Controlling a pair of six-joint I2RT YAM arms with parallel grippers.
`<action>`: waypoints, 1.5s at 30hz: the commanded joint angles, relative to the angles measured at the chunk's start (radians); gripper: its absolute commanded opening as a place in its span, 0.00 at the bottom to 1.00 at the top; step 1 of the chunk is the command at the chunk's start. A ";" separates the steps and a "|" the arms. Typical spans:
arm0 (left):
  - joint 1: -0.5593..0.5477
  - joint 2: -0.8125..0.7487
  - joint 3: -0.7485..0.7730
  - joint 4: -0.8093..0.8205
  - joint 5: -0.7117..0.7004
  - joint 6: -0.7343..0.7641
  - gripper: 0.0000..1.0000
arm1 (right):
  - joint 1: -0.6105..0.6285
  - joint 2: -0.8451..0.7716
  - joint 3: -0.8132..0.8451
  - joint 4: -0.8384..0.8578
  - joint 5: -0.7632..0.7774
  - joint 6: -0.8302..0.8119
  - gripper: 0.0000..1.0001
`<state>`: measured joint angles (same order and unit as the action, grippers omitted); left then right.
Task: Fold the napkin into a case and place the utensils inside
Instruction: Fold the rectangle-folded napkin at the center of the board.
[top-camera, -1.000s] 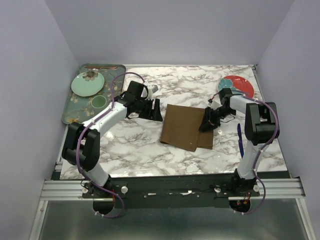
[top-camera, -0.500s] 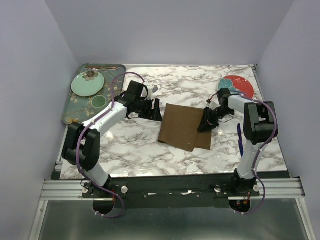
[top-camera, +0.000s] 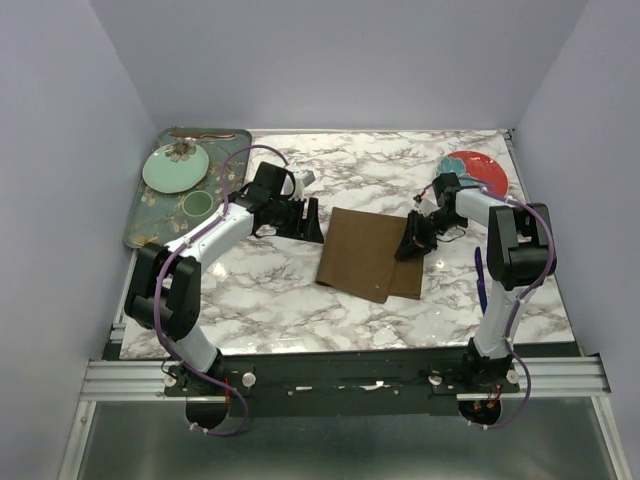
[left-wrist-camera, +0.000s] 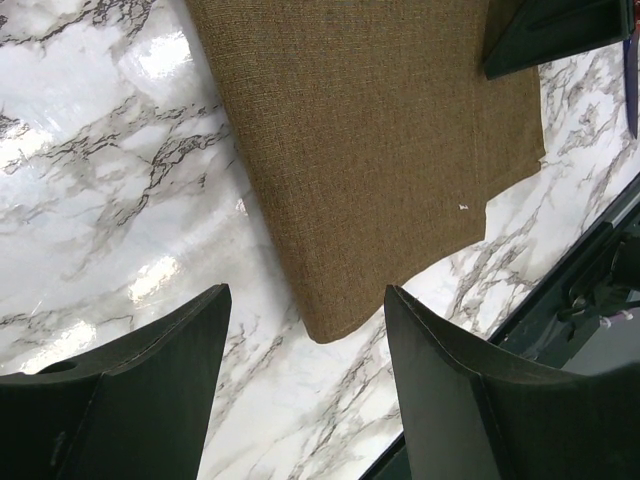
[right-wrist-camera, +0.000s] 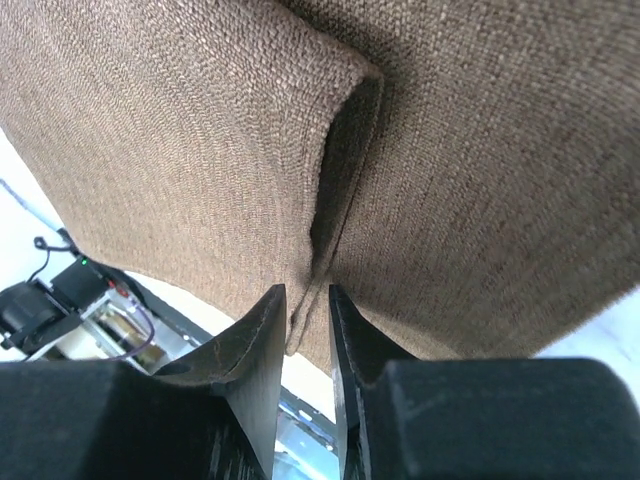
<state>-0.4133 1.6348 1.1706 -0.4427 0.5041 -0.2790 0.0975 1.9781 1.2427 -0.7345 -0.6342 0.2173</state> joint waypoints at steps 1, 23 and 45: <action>0.007 0.000 0.017 0.004 -0.027 0.014 0.72 | 0.008 -0.053 0.043 0.020 0.092 0.025 0.33; 0.011 -0.006 0.006 0.009 -0.038 0.017 0.72 | 0.070 0.013 0.087 -0.003 0.245 0.053 0.33; 0.036 -0.024 -0.006 -0.011 -0.036 0.037 0.72 | 0.084 -0.077 0.153 -0.055 0.212 0.047 0.01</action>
<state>-0.3855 1.6348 1.1702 -0.4458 0.4793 -0.2638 0.1715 1.9720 1.3567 -0.7620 -0.4091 0.2691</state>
